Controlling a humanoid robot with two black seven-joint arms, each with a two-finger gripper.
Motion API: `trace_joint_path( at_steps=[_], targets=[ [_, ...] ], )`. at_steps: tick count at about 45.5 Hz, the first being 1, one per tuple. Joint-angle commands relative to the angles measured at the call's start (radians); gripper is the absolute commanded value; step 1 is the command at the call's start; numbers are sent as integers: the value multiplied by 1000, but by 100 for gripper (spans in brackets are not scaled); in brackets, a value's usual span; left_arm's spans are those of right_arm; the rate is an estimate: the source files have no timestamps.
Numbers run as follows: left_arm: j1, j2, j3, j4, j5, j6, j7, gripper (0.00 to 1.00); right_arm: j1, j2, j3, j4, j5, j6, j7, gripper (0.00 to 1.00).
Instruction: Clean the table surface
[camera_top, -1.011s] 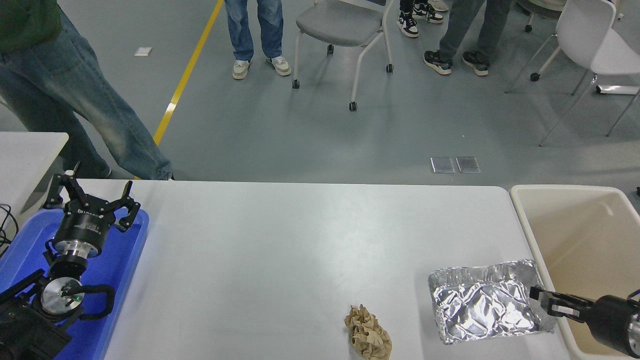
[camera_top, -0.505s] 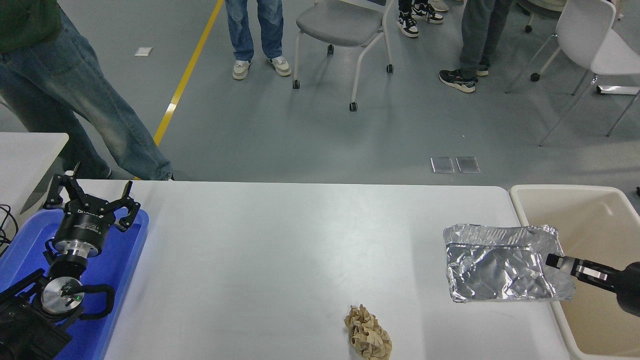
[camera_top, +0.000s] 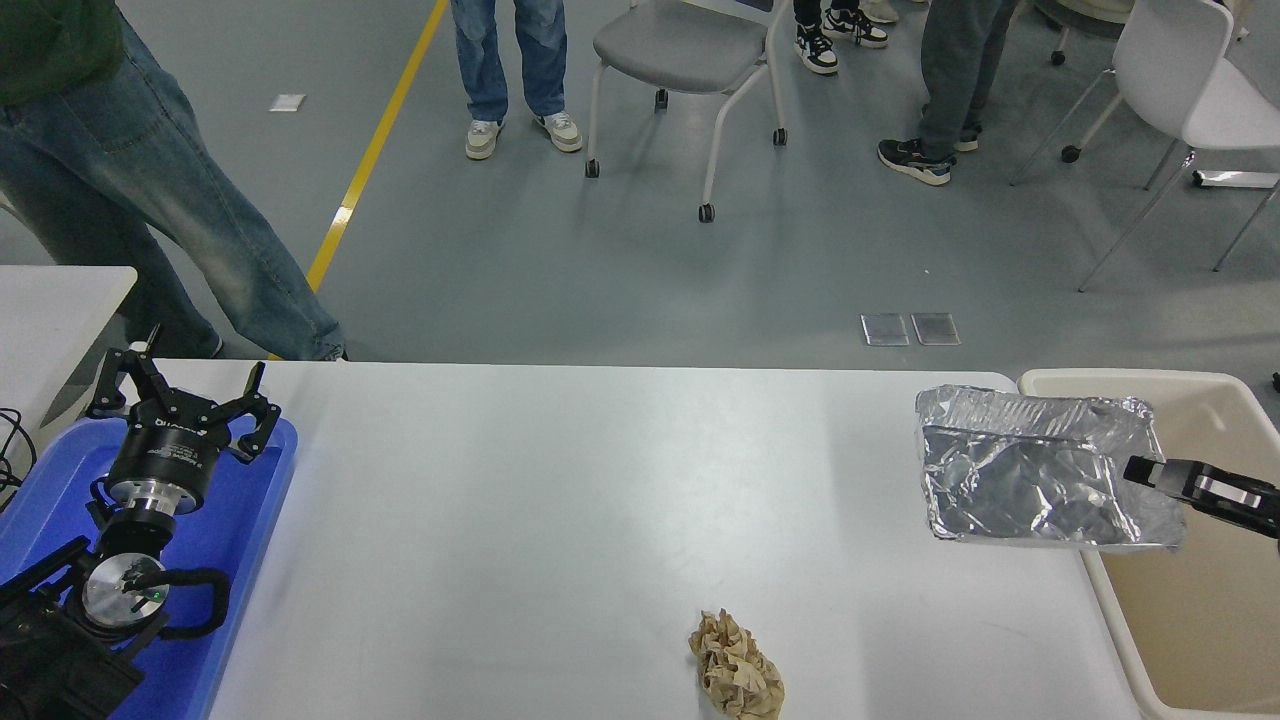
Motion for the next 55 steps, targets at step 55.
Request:
trace_joint_path(
  at_steps=[55],
  targets=[
    [0, 0, 0, 0, 0, 0, -1, 100, -38, 289, -16, -713, 356, -40, 37, 0]
  ],
)
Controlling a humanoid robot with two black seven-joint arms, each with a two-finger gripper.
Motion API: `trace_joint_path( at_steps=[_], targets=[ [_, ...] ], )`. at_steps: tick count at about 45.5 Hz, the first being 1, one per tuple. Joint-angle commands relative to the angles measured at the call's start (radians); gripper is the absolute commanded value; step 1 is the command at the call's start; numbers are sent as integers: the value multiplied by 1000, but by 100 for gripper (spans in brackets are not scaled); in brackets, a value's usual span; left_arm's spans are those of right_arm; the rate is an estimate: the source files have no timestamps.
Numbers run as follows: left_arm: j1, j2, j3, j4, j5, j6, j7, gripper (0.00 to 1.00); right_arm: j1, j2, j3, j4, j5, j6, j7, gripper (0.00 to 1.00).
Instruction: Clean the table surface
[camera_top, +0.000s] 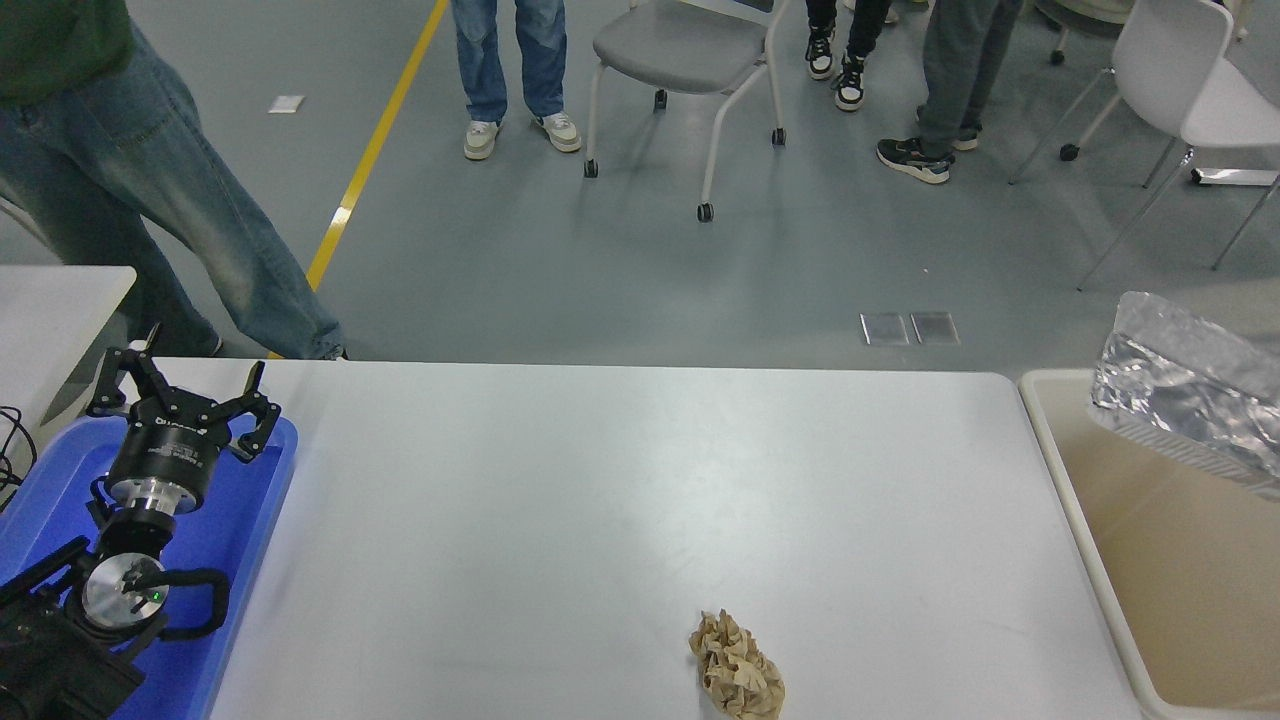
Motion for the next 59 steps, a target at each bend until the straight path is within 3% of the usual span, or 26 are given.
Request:
trace_joint_path(
  at_steps=[1, 36, 59],
  targets=[
    [0, 0, 0, 0, 0, 0, -1, 100, -17, 136, 0, -171, 38, -34, -6, 0],
    [0, 0, 0, 0, 0, 0, -1, 100, -10, 498, 20, -749, 130, -49, -16, 0],
    [0, 0, 0, 0, 0, 0, -1, 100, 105, 599, 26, -772, 198, -83, -102, 0]
  ],
)
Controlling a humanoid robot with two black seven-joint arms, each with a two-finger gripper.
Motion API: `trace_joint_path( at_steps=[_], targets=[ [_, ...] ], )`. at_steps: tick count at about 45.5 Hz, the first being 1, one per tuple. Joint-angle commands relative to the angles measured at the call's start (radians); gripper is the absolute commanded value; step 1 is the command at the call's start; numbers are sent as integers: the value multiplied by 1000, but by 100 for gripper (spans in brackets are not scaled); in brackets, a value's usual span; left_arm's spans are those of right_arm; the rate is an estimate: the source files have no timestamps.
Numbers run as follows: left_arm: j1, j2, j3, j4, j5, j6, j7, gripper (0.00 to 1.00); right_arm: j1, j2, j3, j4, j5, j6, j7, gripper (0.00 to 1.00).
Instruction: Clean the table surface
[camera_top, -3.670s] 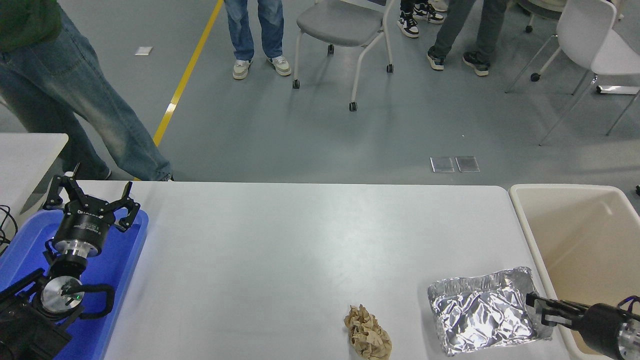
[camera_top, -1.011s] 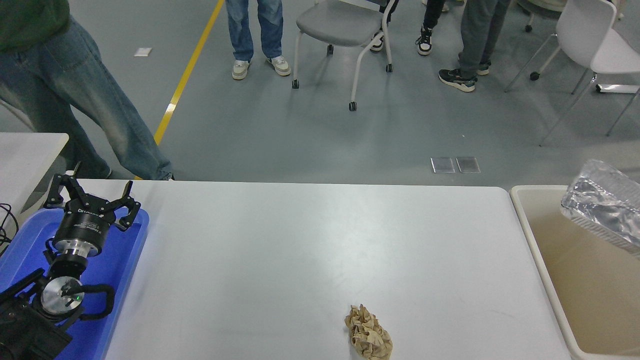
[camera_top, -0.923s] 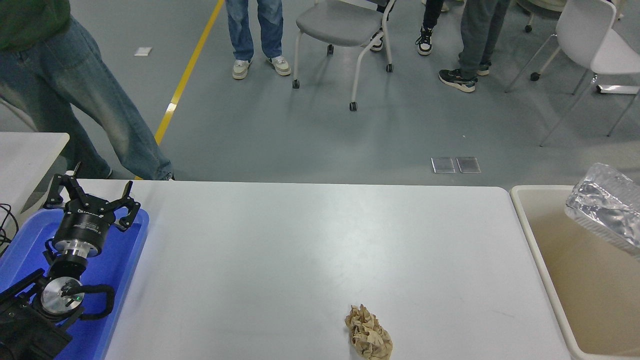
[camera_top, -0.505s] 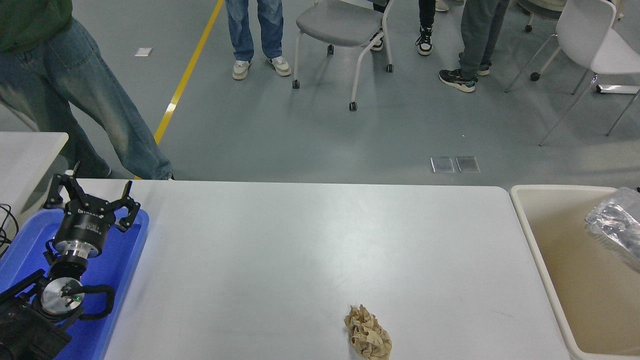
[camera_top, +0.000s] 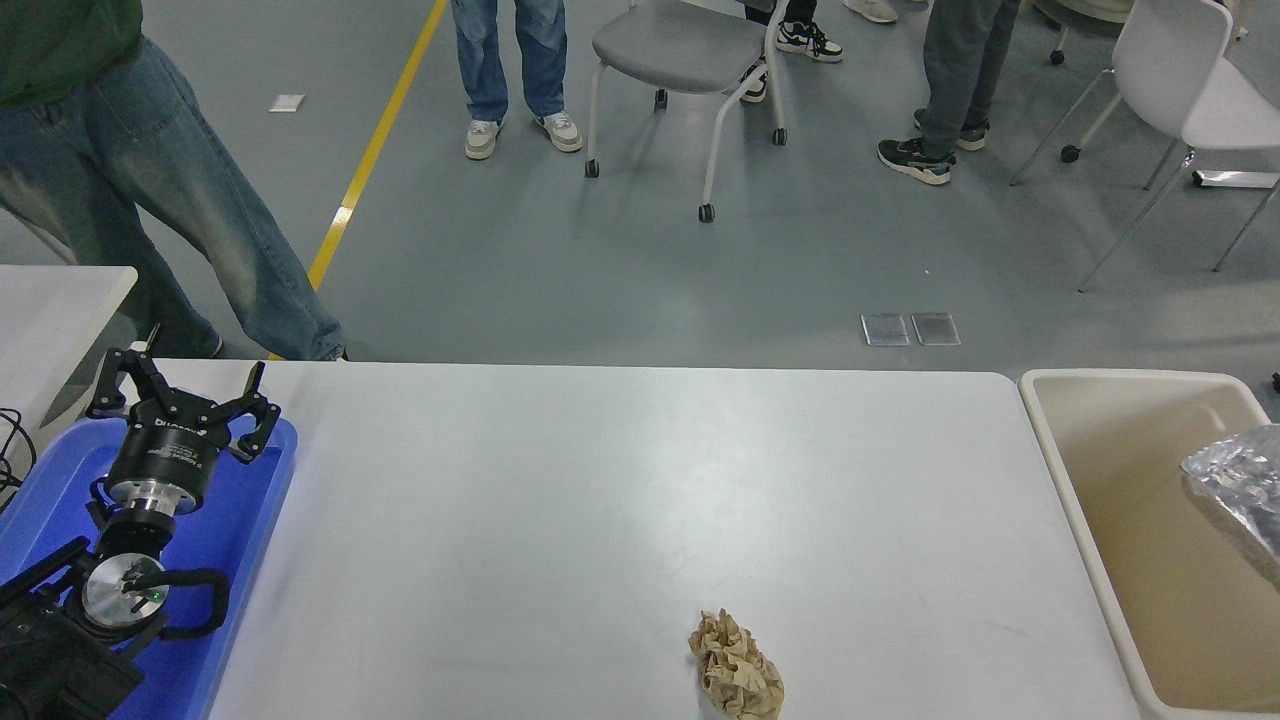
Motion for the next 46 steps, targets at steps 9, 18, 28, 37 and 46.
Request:
trace_joint_path(
  at_steps=[9, 18, 28, 37, 46],
  targets=[
    [0, 0, 0, 0, 0, 0, 0, 100, 90, 107, 16, -21, 51, -44, -75, 0],
    [0, 0, 0, 0, 0, 0, 0, 100, 100, 141, 0, -25, 49, -96, -80, 0],
    [0, 0, 0, 0, 0, 0, 0, 100, 100, 153, -10, -27, 43, -176, -99, 0],
    [0, 0, 0, 0, 0, 0, 0, 100, 90, 190, -56, -76, 48, -210, -99, 0],
    [0, 0, 0, 0, 0, 0, 0, 100, 87, 192, -60, -81, 48, -216, -99, 0]
  ],
)
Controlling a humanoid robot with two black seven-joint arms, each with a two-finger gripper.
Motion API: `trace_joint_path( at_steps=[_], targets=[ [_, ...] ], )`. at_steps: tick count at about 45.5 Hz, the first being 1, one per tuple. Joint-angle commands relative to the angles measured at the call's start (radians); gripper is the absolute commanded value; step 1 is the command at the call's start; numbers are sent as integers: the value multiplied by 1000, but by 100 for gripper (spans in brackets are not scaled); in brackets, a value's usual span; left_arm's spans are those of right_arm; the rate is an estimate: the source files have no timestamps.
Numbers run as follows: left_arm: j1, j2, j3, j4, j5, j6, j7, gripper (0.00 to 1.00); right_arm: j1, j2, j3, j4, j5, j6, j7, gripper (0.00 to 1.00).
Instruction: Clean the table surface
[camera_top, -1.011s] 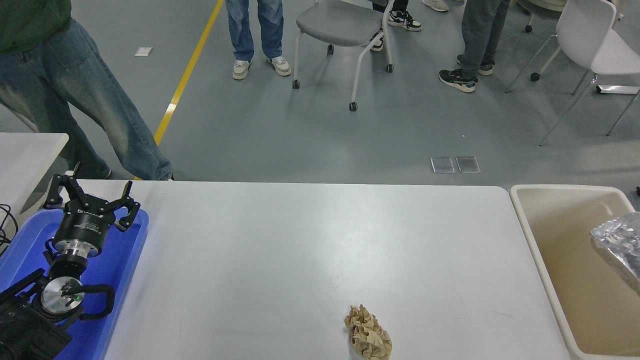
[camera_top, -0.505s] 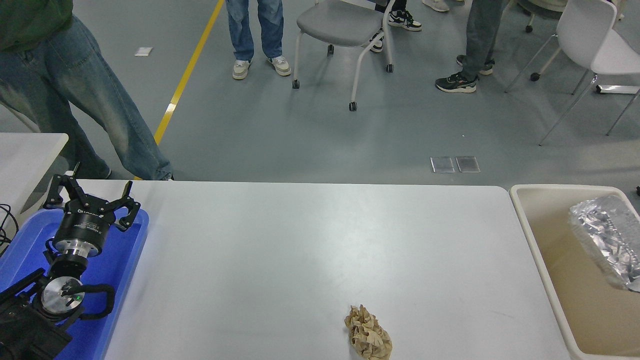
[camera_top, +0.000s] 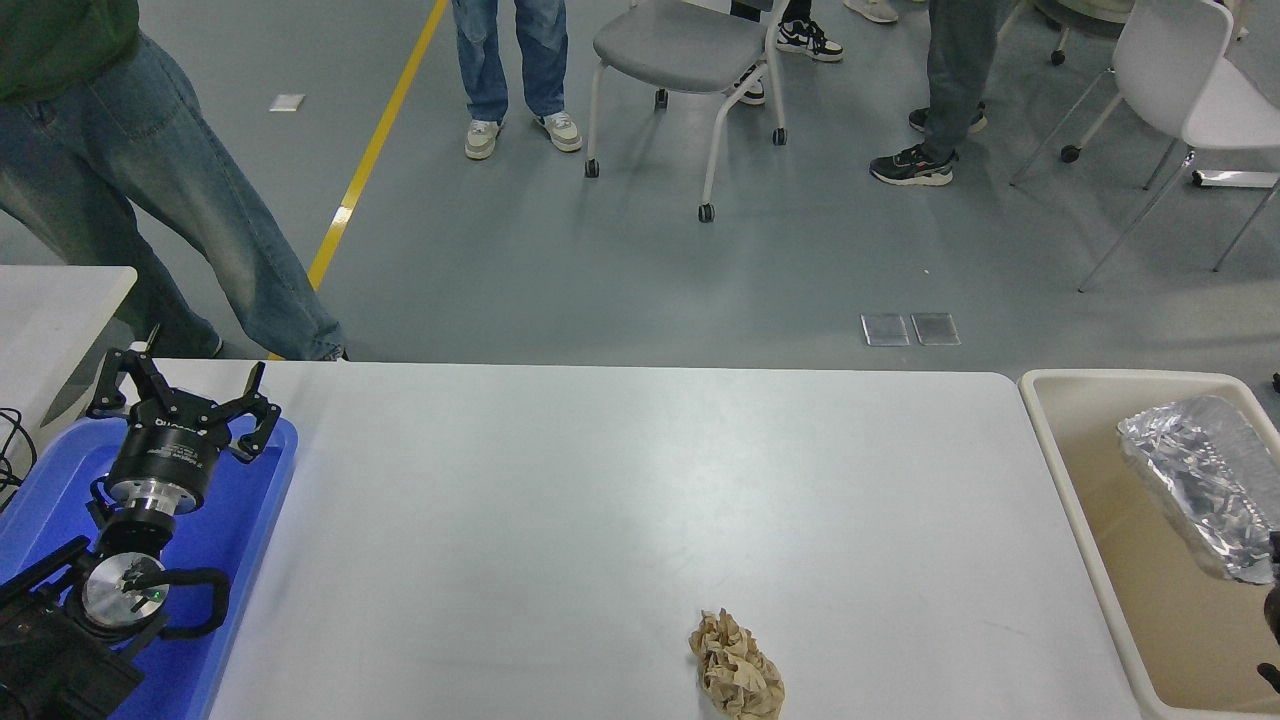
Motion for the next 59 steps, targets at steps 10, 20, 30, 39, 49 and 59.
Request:
trace_joint_path(
  at_steps=[10, 20, 30, 39, 49, 59],
  targets=[
    [0, 0, 0, 0, 0, 0, 2, 100, -4, 16, -24, -20, 1, -41, -3, 0],
    [0, 0, 0, 0, 0, 0, 0, 100, -7, 14, -26, -21, 3, -51, -3, 61],
    [0, 0, 0, 0, 0, 0, 0, 100, -19, 5, -29, -18, 3, -71, -1, 99],
    [0, 0, 0, 0, 0, 0, 0, 100, -19, -6, -30, -18, 3, -61, -1, 99],
    [0, 0, 0, 0, 0, 0, 0, 100, -19, -53, -26, -21, 24, 10, -1, 99],
    [0, 0, 0, 0, 0, 0, 0, 100, -15, -147, -23, -1, 72, 80, -1, 99]
  ],
)
